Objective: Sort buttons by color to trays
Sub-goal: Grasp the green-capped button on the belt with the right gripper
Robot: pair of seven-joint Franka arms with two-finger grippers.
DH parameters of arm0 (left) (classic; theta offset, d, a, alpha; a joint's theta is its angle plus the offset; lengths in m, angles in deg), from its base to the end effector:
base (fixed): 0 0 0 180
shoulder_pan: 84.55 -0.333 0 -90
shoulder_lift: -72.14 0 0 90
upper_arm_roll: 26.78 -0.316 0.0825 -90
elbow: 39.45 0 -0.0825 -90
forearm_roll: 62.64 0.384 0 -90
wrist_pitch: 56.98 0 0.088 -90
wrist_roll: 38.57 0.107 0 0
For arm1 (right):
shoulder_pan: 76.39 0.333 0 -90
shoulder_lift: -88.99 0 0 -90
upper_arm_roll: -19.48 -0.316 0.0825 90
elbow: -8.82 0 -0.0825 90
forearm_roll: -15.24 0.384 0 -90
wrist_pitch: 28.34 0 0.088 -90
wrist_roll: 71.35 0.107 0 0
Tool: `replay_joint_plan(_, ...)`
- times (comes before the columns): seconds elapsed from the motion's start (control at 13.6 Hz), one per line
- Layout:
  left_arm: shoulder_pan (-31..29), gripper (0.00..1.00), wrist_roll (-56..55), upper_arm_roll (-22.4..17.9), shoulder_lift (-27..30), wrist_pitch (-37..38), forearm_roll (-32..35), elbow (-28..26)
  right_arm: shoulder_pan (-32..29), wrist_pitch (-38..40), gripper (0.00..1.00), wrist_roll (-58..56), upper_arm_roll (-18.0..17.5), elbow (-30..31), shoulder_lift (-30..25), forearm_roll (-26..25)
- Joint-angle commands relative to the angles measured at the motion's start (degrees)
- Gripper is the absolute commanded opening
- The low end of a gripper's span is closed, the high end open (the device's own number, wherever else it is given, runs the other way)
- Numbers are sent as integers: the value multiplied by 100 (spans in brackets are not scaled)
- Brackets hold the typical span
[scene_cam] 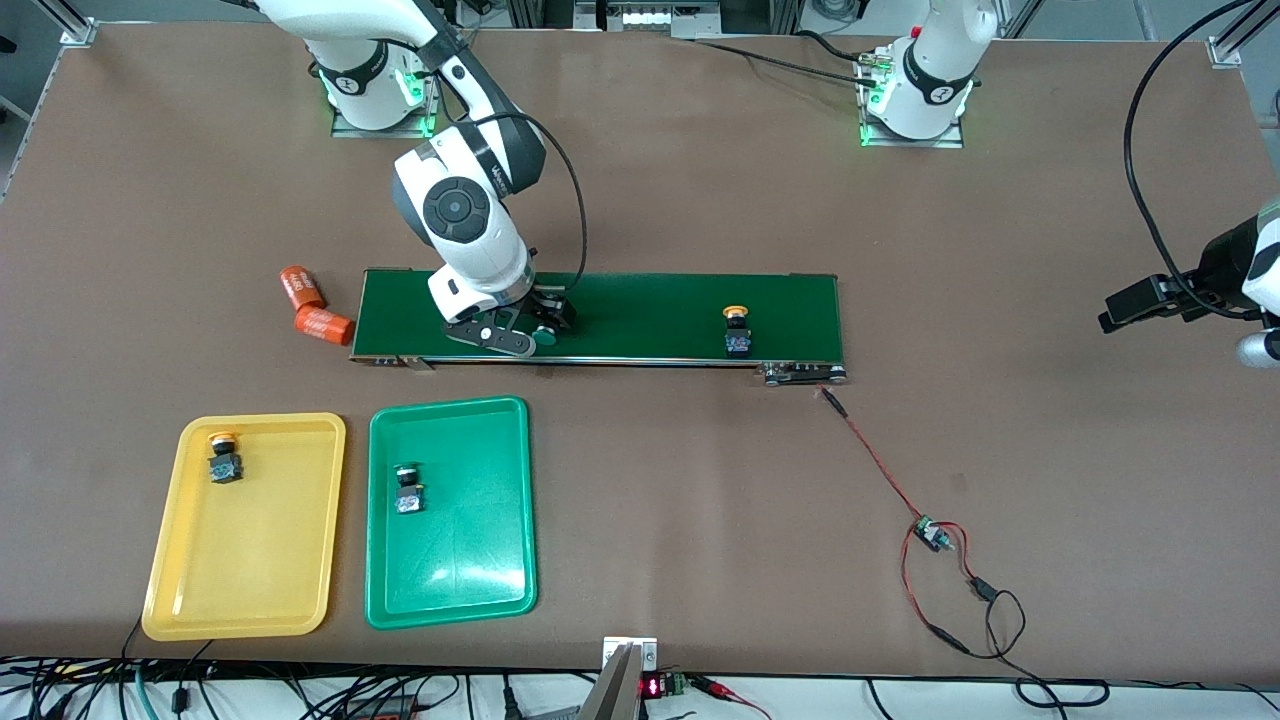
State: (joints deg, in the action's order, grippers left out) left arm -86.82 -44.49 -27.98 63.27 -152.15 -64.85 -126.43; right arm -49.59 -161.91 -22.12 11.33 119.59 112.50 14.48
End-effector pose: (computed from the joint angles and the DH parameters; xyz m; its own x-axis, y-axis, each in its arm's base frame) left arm 0.6065 0.0321 0.5675 0.9860 0.1663 -0.0155 0.1667 -0.9854 0.0337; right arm 0.5115 0.3524 0.2751 0.9679 -0.2481 -0.0410 -0.2492 -0.9681 -0.0245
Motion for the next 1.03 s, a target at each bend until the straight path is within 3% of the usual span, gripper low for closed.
replay_joint_plan(0.0, 25, 100, 82, -81, -19, 68, 18, 129, 27, -11, 100, 140, 7, -152, 180, -215)
replay_joint_plan(0.37, -98, 100, 153, -82, 69, 339, 71, 129, 18, -126, 97, 131, 24, -161, 321, -223)
replay_joint_plan(0.44, -89, 100, 153, -38, 69, 375, 80, 138, 18, -178, 87, 131, 33, -161, 321, -223)
replay_joint_plan(0.81, -27, 100, 12, 103, 156, 411, 36, 296, -43, -196, 18, -80, 129, -205, 330, -215)
replay_joint_plan(0.96, -27, 100, 82, 94, 210, 428, 54, 331, -87, 118, 13, -63, 165, -415, 330, -101)
